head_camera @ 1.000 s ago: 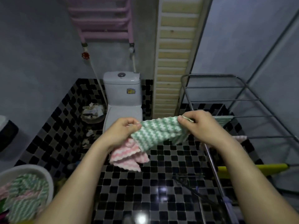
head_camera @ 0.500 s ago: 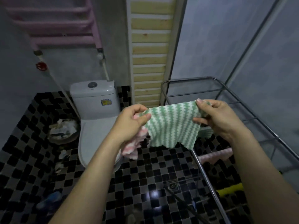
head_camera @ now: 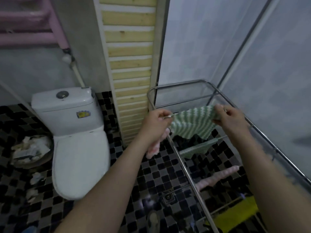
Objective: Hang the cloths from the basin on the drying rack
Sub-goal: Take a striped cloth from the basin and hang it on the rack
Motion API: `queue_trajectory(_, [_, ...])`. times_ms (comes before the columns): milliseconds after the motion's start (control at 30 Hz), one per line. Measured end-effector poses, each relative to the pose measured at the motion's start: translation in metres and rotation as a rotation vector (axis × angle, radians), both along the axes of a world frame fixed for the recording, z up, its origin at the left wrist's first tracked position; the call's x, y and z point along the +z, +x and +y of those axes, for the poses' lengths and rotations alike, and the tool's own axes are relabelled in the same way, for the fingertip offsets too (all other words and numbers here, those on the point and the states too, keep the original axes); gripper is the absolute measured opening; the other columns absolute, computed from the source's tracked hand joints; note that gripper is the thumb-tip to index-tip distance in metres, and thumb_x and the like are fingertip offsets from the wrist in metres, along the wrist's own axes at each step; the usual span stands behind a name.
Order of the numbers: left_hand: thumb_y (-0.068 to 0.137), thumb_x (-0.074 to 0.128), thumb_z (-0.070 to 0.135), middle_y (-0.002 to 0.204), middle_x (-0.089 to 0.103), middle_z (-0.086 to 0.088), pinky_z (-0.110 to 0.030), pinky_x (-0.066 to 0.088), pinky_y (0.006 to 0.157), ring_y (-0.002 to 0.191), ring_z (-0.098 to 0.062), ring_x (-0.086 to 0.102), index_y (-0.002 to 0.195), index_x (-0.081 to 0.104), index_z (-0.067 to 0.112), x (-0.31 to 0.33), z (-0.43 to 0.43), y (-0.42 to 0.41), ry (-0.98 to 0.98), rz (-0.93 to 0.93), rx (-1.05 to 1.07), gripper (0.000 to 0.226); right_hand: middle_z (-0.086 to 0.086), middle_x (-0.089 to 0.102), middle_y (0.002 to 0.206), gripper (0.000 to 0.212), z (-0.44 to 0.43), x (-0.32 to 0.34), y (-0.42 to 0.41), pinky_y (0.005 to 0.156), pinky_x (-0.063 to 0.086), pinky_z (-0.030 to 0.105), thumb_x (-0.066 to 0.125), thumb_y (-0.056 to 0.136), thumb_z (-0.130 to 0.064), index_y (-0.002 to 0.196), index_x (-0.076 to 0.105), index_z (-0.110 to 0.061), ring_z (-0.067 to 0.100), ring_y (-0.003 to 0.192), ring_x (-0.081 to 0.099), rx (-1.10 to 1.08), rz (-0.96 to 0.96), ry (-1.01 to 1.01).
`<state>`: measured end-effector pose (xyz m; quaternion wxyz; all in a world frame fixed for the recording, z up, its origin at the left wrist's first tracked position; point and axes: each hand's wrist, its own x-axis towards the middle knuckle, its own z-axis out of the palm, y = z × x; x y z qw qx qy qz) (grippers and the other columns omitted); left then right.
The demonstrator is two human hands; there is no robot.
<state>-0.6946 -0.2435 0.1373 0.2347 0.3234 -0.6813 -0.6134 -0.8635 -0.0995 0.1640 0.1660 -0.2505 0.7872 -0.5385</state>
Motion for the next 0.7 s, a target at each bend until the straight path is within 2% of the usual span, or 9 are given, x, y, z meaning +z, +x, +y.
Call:
queue_trajectory(100, [0.091, 0.065, 0.014, 0.095, 0.064, 0.008, -0.019, 0.048, 0.076, 0.089, -0.008, 0.060, 0.094, 0.067, 0.022, -0.023, -0.006, -0.018, 0.048, -0.061, -0.063, 0.008, 0.044, 0.053, 0.098, 0.063, 0.006, -0.017, -0.022, 0.083, 0.059, 0.046, 0.060, 0.090, -0.046, 0.094, 0.057, 0.017, 0.044, 0.082, 0.061, 0.020, -0.052, 0.136])
queue_trajectory(167, [0.091, 0.065, 0.015, 0.097, 0.066, 0.003, -0.026, 0.049, 0.083, 0.092, -0.012, 0.061, 0.098, 0.068, 0.016, -0.037, -0.016, -0.036, 0.050, -0.113, -0.041, 0.008, 0.020, 0.066, 0.082, 0.035, 0.004, -0.023, -0.037, 0.079, 0.058, 0.046, 0.068, 0.086, -0.040, 0.082, 0.068, -0.006, 0.031, 0.076, 0.064, 0.107, -0.032, 0.284])
queue_trajectory(233, [0.091, 0.064, 0.016, 0.102, 0.067, 0.000, -0.030, 0.049, 0.087, 0.097, -0.015, 0.062, 0.103, 0.069, 0.012, -0.049, -0.025, -0.048, 0.059, -0.156, -0.008, 0.013, 0.001, 0.071, 0.088, 0.002, -0.004, -0.030, -0.050, 0.075, 0.054, 0.040, 0.071, 0.087, -0.024, 0.088, 0.069, -0.023, 0.018, 0.079, 0.066, 0.181, -0.004, 0.377])
queue_trajectory(300, [0.092, 0.063, 0.018, 0.108, 0.066, 0.000, -0.029, 0.049, 0.087, 0.100, -0.015, 0.061, 0.106, 0.068, 0.011, -0.061, -0.033, -0.062, 0.056, -0.186, 0.031, 0.016, 0.006, 0.072, 0.091, 0.008, -0.018, -0.043, -0.068, 0.073, 0.054, 0.035, 0.067, 0.090, -0.015, 0.096, 0.070, -0.014, 0.017, 0.079, 0.066, 0.159, 0.008, 0.377])
queue_trajectory(367, [0.094, 0.061, 0.018, 0.105, 0.063, 0.004, -0.021, 0.047, 0.075, 0.093, -0.009, 0.058, 0.107, 0.067, 0.012, -0.069, -0.041, -0.072, 0.031, -0.214, 0.092, 0.016, 0.014, 0.070, 0.088, 0.013, -0.034, -0.056, -0.080, 0.064, 0.052, 0.026, 0.063, 0.092, -0.011, 0.098, 0.069, -0.001, 0.019, 0.072, 0.064, 0.100, 0.006, 0.324])
queue_trajectory(433, [0.095, 0.060, 0.017, 0.102, 0.062, 0.003, -0.020, 0.048, 0.064, 0.083, -0.009, 0.058, 0.104, 0.067, 0.015, -0.077, -0.052, -0.084, 0.002, -0.244, 0.152, 0.012, 0.015, 0.069, 0.085, 0.014, -0.052, -0.068, -0.093, 0.060, 0.050, 0.024, 0.063, 0.092, -0.012, 0.093, 0.069, 0.000, 0.019, 0.069, 0.063, 0.058, 0.008, 0.292])
queue_trajectory(567, [0.093, 0.059, 0.019, 0.091, 0.065, 0.003, -0.038, 0.056, 0.075, 0.085, -0.023, 0.065, 0.097, 0.067, 0.023, -0.091, -0.069, -0.097, -0.070, -0.285, 0.211, 0.009, 0.013, 0.068, 0.076, 0.021, -0.081, -0.092, -0.105, 0.067, 0.056, 0.041, 0.063, 0.093, -0.020, 0.077, 0.066, -0.006, 0.027, 0.069, 0.067, 0.037, 0.081, 0.313])
queue_trajectory(633, [0.095, 0.057, 0.022, 0.096, 0.065, 0.002, -0.030, 0.052, 0.076, 0.087, -0.017, 0.062, 0.113, 0.065, 0.022, -0.094, -0.074, -0.099, -0.143, -0.322, 0.172, 0.019, 0.018, 0.069, 0.080, 0.027, -0.090, -0.105, -0.110, 0.073, 0.057, 0.049, 0.061, 0.093, -0.023, 0.083, 0.068, 0.000, 0.033, 0.075, 0.067, 0.039, 0.117, 0.337])
queue_trajectory(700, [0.094, 0.059, 0.027, 0.106, 0.064, 0.003, -0.026, 0.048, 0.080, 0.092, -0.013, 0.059, 0.127, 0.059, 0.024, -0.096, -0.076, -0.097, -0.268, -0.344, 0.109, 0.033, 0.017, 0.070, 0.085, 0.026, -0.096, -0.113, -0.114, 0.074, 0.056, 0.046, 0.060, 0.094, -0.024, 0.089, 0.069, -0.001, 0.033, 0.079, 0.066, 0.031, 0.115, 0.337])
